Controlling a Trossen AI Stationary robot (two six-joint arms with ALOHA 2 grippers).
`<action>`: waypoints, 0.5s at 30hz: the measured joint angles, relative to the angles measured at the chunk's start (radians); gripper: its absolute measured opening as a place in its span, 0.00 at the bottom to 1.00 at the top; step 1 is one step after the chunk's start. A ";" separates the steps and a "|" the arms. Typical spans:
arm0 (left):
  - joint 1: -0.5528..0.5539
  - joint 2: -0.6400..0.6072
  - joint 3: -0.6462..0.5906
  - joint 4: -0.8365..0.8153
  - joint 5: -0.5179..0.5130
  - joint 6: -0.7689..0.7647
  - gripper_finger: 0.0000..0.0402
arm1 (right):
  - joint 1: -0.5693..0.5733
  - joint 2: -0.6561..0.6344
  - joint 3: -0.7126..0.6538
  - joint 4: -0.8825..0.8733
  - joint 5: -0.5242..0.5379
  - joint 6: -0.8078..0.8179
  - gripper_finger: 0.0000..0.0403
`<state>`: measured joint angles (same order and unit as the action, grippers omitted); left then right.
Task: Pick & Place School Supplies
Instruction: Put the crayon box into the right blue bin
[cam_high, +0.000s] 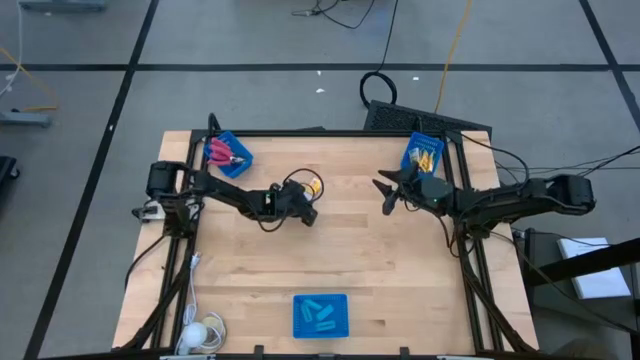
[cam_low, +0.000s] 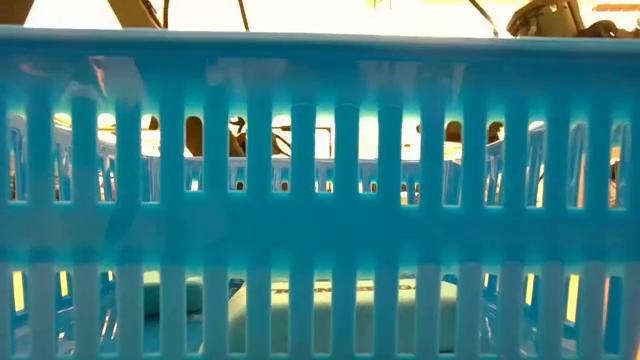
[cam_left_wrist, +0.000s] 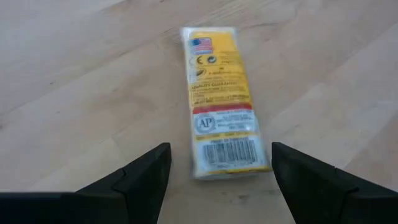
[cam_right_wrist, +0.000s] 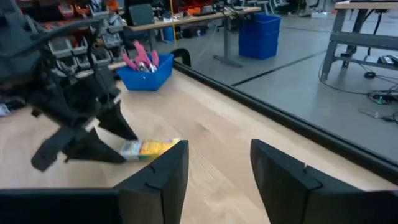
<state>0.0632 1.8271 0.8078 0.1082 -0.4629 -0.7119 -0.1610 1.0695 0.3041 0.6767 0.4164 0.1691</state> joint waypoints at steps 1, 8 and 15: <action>0.004 0.000 0.000 -0.002 0.000 -0.001 0.70 | -0.001 0.000 -0.007 0.000 0.000 0.000 0.40; 0.007 0.000 0.000 -0.002 0.019 0.128 0.70 | -0.001 0.000 -0.036 0.000 0.003 0.001 0.40; 0.028 0.000 0.000 -0.011 0.019 0.157 0.70 | -0.001 0.000 -0.036 0.000 0.004 0.001 0.40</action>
<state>0.0908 1.8271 0.8078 0.0974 -0.4437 -0.5546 -0.1623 1.0695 0.2684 0.6769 0.4202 0.1703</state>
